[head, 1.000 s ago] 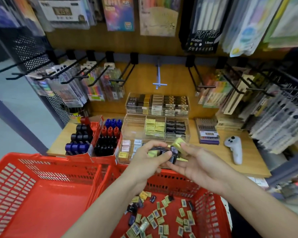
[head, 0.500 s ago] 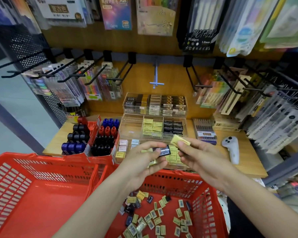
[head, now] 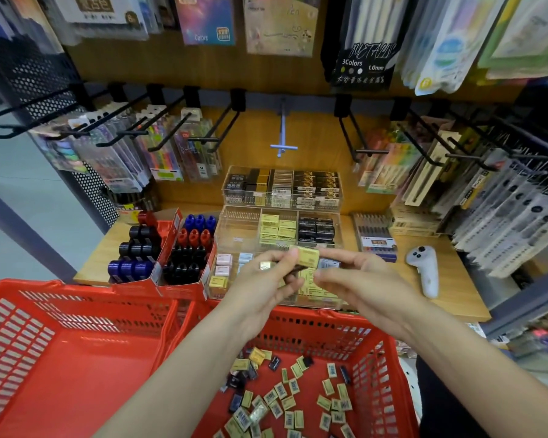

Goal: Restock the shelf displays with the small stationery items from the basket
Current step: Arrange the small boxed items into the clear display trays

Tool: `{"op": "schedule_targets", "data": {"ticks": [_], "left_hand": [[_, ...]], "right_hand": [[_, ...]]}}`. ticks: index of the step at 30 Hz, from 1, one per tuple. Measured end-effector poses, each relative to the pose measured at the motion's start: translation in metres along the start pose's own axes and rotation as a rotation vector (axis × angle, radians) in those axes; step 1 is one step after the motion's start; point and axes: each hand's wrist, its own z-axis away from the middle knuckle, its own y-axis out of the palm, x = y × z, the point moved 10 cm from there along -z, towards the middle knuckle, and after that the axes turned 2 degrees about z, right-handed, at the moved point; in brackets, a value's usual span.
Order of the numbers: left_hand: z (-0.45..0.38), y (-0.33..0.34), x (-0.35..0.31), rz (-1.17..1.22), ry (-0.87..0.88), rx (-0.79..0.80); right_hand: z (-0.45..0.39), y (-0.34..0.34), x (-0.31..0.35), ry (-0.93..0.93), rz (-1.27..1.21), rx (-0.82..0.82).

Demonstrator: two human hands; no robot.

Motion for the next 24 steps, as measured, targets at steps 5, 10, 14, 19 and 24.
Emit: {"op": "schedule_targets", "data": {"ticks": [5, 10, 14, 19, 24], "left_hand": [[-0.023, -0.054, -0.018, 0.051, 0.048, -0.260], [-0.039, -0.074, -0.010, 0.007, 0.011, -0.299], [-0.047, -0.066, -0.003, 0.014, -0.010, -0.275], [-0.050, -0.041, -0.010, 0.034, 0.004, -0.176], [-0.049, -0.059, -0.041, 0.062, 0.081, -0.194]], "right_hand": [[-0.019, -0.047, -0.010, -0.047, 0.138, -0.201], [-0.031, -0.063, -0.031, -0.031, 0.158, -0.282], [-0.042, -0.051, -0.015, -0.060, 0.105, -0.230], [-0.047, -0.026, 0.005, -0.126, -0.021, -0.160], [-0.050, -0.035, -0.019, 0.004, 0.048, -0.262]]}}
